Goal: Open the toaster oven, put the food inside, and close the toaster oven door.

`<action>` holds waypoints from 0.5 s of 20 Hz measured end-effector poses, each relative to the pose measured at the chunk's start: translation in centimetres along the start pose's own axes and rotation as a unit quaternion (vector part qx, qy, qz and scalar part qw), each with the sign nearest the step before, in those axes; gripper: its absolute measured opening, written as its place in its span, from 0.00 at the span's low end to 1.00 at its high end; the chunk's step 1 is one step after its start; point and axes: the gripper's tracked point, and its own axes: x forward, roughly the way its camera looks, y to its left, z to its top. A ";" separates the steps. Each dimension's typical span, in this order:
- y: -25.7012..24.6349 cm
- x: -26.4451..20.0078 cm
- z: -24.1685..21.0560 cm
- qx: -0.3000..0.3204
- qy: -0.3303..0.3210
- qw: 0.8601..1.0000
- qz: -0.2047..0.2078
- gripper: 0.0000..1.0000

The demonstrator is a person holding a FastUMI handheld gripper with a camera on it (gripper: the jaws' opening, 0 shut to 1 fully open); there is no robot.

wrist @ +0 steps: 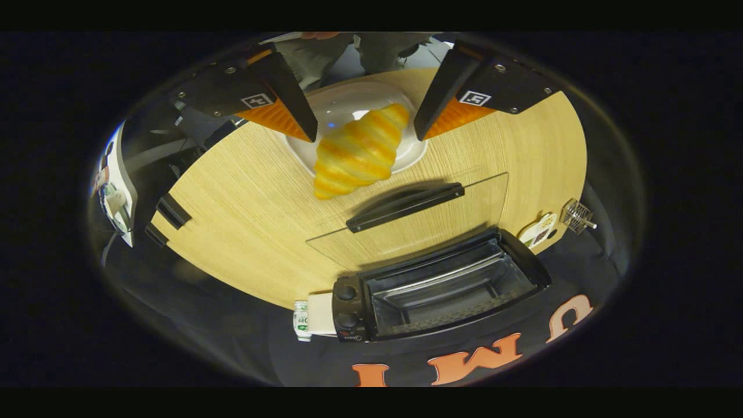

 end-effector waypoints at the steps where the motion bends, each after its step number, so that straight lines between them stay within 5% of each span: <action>1: 0.1 0.2 -0.6 0.004 0.009 1.000 0.001 1.00; 9: 0.4 1.9 -2.0 0.017 0.045 0.999 -0.001 0.99; 10: 0.6 1.7 -2.1 0.014 0.046 0.999 0.002 0.92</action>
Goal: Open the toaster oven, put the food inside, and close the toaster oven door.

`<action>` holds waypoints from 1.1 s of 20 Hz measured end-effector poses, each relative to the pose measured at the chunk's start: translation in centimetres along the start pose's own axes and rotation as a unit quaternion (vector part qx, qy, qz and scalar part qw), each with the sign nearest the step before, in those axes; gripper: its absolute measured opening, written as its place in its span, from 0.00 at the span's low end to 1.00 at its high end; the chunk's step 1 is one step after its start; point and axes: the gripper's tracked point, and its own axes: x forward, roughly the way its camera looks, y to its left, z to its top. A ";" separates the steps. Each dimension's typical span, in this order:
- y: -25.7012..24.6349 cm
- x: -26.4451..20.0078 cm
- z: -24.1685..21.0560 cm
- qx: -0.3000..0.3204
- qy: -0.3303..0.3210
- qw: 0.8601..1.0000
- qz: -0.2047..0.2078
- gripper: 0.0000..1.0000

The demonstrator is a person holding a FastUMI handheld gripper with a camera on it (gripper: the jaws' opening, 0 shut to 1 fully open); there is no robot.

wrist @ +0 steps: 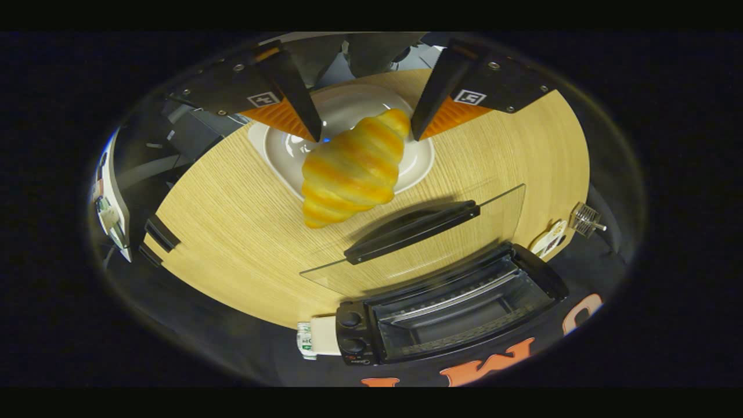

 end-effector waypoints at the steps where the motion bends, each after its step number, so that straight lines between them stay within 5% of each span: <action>1: 0.2 0.0 -0.1 -0.002 0.003 1.000 0.001 0.88; 8: 0.0 -0.7 -0.3 0.006 0.009 1.000 0.019 0.39; 13: -0.4 -2.7 1.4 0.043 -0.005 0.998 0.042 0.29; 20: -2.3 -6.4 4.6 0.090 -0.046 0.993 0.059 0.28; 22: -3.3 -6.7 5.4 0.084 -0.066 0.993 0.050 0.10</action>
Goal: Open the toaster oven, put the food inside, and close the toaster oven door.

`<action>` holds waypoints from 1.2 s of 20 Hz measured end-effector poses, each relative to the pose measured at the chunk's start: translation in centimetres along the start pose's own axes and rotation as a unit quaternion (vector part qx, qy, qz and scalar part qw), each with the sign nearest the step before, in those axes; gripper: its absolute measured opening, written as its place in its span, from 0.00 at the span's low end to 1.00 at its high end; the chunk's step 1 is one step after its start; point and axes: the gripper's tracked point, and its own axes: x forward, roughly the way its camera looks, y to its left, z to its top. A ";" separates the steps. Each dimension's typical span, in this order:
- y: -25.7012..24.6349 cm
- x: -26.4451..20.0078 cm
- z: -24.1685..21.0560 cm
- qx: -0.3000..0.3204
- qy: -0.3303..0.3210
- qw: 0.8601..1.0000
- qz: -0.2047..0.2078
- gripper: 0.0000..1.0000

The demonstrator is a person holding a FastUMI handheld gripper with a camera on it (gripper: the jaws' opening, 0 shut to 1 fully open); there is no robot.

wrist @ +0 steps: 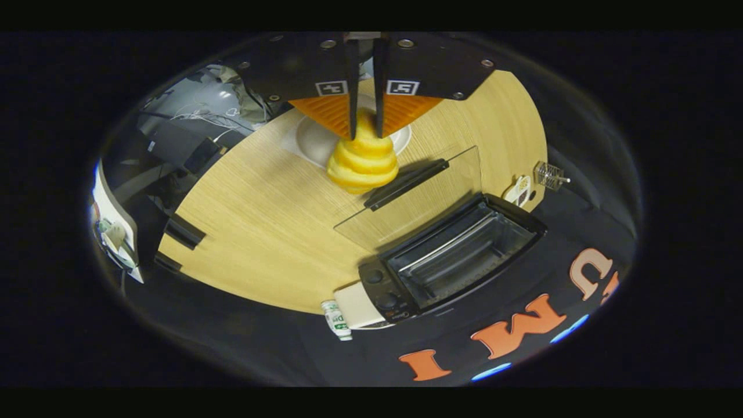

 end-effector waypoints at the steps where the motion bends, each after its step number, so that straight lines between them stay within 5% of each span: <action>1: -0.2 0.1 -0.2 -0.004 0.004 1.000 -0.002 0.09; 4: -0.9 1.6 -2.1 -0.020 0.016 1.000 -0.007 0.07; 8: -1.2 3.0 -5.3 -0.049 0.043 0.998 -0.018 0.24; 11: -1.9 4.0 -6.2 -0.077 0.046 0.995 -0.040 0.52; 12: -2.1 4.3 -6.3 -0.088 0.043 0.994 -0.047 0.74; 15: -1.5 5.4 -6.0 -0.089 0.039 0.994 -0.043 0.89; 19: -1.4 7.0 -5.1 -0.102 0.025 0.993 -0.050 0.89; 24: -1.7 6.9 -5.0 -0.093 0.020 0.994 -0.048 0.47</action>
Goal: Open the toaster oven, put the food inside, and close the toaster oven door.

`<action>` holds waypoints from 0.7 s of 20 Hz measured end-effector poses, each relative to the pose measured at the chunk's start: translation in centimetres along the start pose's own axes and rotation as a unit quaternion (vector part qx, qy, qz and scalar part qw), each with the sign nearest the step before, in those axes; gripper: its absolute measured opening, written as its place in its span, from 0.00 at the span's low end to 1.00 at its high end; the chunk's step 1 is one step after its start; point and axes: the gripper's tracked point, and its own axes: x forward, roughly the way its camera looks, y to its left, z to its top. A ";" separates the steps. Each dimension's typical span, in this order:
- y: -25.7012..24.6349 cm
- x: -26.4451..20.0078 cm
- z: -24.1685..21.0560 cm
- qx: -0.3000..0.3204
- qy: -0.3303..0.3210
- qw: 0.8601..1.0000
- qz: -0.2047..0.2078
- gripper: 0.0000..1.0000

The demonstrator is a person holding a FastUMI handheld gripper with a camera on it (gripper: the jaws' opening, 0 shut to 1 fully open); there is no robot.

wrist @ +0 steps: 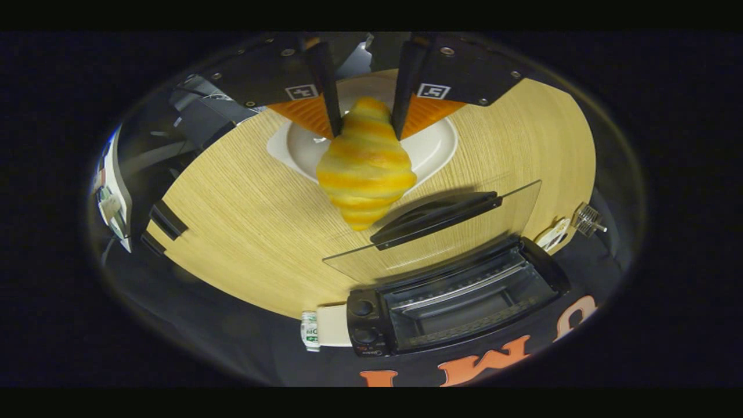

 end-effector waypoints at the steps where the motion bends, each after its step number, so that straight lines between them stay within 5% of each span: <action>1: 0.0 -0.4 -0.1 0.011 0.002 1.000 0.007 0.43; 14: 2.4 -6.1 10.0 0.125 -0.064 0.981 0.131 0.38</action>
